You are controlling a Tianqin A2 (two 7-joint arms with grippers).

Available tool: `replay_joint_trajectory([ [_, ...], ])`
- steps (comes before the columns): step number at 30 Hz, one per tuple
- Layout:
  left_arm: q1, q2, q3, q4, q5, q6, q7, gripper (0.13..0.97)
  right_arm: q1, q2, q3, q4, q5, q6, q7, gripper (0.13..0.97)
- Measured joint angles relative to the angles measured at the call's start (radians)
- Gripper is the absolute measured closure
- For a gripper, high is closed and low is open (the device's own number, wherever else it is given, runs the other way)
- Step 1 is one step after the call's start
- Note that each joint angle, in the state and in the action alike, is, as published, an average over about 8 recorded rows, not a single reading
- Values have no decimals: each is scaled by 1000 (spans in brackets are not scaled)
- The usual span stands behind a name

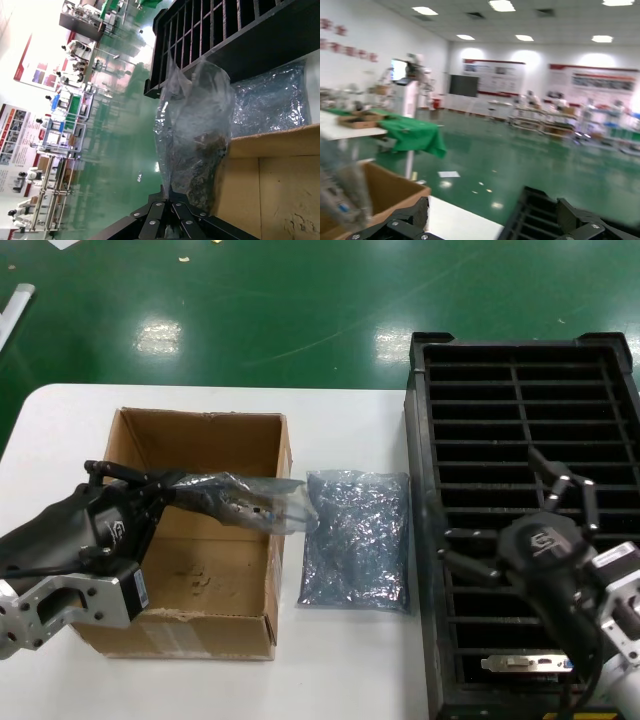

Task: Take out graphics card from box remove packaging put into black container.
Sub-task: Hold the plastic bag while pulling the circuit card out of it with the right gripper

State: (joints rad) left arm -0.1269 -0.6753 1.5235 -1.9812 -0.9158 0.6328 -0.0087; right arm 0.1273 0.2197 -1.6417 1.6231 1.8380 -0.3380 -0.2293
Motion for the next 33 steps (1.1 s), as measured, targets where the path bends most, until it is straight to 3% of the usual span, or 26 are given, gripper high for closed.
replay_joint_trajectory([
  [6, 0, 0, 0, 0, 0, 0, 0, 959, 6, 43, -18, -6, 7, -80, -51, 251],
  [8, 0, 0, 0, 0, 0, 0, 0, 959, 6, 68, -30, -7, 7, -101, -43, 292],
  [12, 0, 0, 0, 0, 0, 0, 0, 959, 2, 127, -62, -4, 10, -148, -1, 292],
  [16, 0, 0, 0, 0, 0, 0, 0, 959, 3, 165, -91, -3, 11, -187, 24, 382],
  [21, 0, 0, 0, 0, 0, 0, 0, 959, 24, 171, -129, -20, -3, -204, 20, 472],
  [29, 0, 0, 0, 0, 0, 0, 0, 959, 84, 162, -190, -61, -36, -215, 22, 688],
  [33, 0, 0, 0, 0, 0, 0, 0, 959, 117, 163, -215, -80, -48, -224, 36, 747],
])
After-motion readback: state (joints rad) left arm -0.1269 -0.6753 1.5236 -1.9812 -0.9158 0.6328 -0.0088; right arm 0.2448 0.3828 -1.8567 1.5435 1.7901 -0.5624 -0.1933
